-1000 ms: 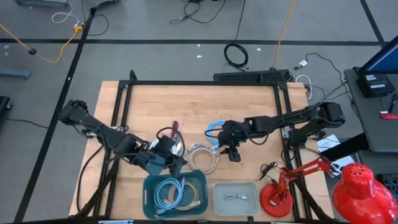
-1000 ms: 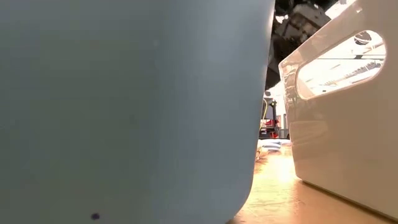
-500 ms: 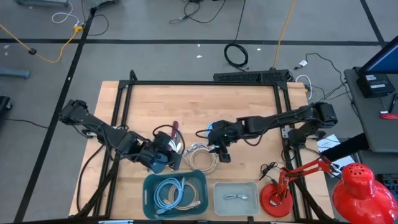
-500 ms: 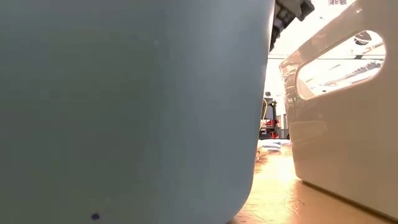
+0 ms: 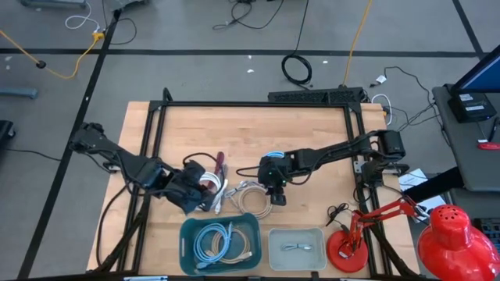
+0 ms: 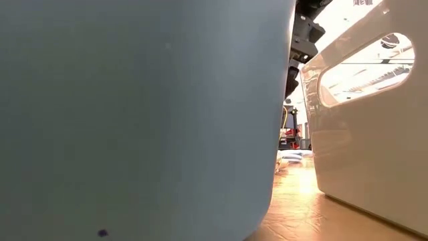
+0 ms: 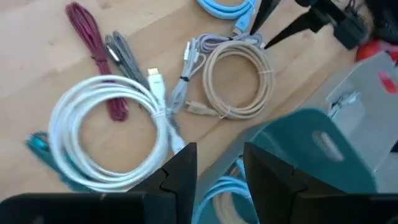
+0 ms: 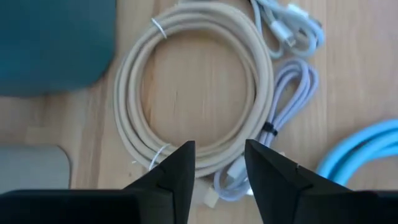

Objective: Pick & Place USB Port
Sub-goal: Put the small violet charger cable into the grey bin

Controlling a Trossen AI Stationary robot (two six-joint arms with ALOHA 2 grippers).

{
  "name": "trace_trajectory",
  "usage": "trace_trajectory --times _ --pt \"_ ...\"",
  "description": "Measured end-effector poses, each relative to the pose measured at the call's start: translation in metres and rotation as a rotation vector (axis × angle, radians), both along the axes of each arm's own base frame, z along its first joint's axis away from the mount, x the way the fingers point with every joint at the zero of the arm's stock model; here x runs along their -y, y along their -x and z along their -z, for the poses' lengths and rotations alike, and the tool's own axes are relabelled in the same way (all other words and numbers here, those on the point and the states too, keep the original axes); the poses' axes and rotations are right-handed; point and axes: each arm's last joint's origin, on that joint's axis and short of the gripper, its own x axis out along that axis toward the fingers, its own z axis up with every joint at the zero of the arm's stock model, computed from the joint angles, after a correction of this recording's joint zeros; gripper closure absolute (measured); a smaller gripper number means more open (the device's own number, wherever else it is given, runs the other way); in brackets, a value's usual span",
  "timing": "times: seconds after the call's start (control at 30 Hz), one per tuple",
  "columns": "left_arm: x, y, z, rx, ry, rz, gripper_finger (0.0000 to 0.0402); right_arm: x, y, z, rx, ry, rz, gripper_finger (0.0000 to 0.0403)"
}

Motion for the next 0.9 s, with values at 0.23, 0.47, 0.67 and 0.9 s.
trace_trajectory --times 0.23,0.47,0.67,0.9 --pt "0.000 0.001 0.001 -0.026 -0.022 0.040 0.0270 -0.002 0.003 0.002 -0.041 -0.014 0.033 0.0285" --pt "0.001 0.003 0.001 -0.033 -0.009 0.043 0.0270 0.000 0.008 0.006 -0.083 0.075 0.029 0.0300" --pt "0.003 0.003 0.001 -0.032 -0.013 0.047 0.0270 0.001 0.009 0.007 -0.096 0.103 0.044 0.0301" --pt "0.006 0.005 0.001 -0.025 -0.009 0.054 0.0270 0.001 0.015 0.018 -0.112 0.077 0.085 0.0302"
